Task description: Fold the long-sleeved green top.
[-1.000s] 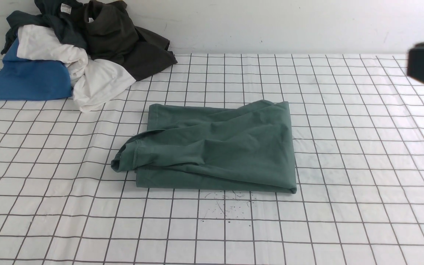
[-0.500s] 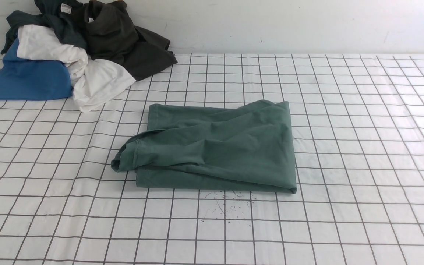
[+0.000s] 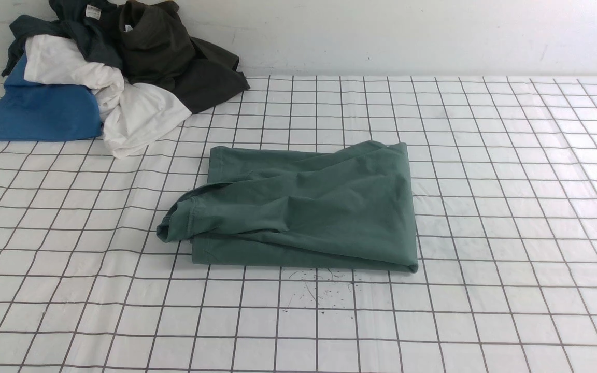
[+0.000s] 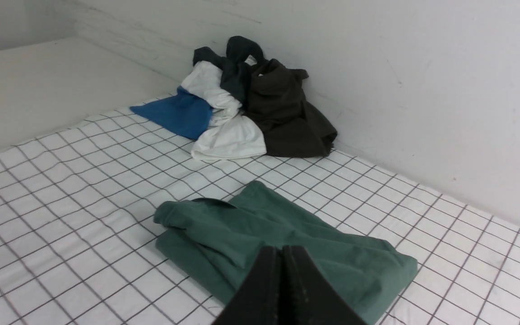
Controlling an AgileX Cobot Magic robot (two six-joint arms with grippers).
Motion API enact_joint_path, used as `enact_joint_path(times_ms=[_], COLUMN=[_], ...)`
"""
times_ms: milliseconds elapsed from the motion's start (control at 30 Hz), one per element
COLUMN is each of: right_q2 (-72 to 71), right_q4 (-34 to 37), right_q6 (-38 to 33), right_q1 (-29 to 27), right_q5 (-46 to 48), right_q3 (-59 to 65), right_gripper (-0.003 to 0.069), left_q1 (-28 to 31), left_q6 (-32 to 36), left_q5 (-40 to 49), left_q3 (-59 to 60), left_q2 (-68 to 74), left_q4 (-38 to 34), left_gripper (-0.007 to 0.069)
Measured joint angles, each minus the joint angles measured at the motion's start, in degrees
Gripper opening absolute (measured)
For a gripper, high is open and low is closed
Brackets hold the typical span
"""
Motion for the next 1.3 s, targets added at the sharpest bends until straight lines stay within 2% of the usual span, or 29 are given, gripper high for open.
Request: enact_joint_path(times_ms=[133,200,233,333,367,400,500,700,833,1300], right_q2=[-4.08,-7.56,-8.18,-13.99,-14.66,-17.38,-22.21,-27.37,-27.37,-27.37], right_q4=[-1.64,0.16,0.54,3.22,3.19,3.24,2.48,-0.56,-1.55,-1.67], right_q6=[4.28,4.68,4.68,4.68,4.68,4.68,4.79,8.42,11.35,11.16], right_q1=[-6.35,-12.59,-13.84,-25.83,-26.40,-30.50,-35.45,-37.90,-37.97,-37.97], right_q5=[-6.67,-9.67,-10.06,-12.67,-12.76,-13.19,-13.26,-13.68,-14.13,-13.98], right_q3=[8.78,13.83,14.74,23.82,24.31,28.35,34.96,44.01,44.54,44.54], right_gripper=[-0.0015,-0.0015,-0.0015,-0.0015,-0.0015,-0.0015,-0.0015,-0.0015,-0.0015,-0.0015], left_q1=[0.00,0.00,0.00,0.00,0.00,0.00,0.00,0.00,0.00,0.00], left_q6=[0.00,0.00,0.00,0.00,0.00,0.00,0.00,0.00,0.00,0.00], left_q5=[-0.02,-0.02,-0.02,-0.02,-0.02,-0.02,-0.02,-0.07,-0.07,-0.07], left_q3=[0.03,0.03,0.03,0.03,0.03,0.03,0.03,0.03,0.03,0.03], left_q2=[0.00,0.00,0.00,0.00,0.00,0.00,0.00,-0.02,-0.07,-0.07], left_q4=[0.00,0.00,0.00,0.00,0.00,0.00,0.00,0.00,-0.06,-0.04], left_gripper=[-0.0007,-0.0007,-0.0007,-0.0007,-0.0007,-0.0007,-0.0007,-0.0007,-0.0007,-0.0007])
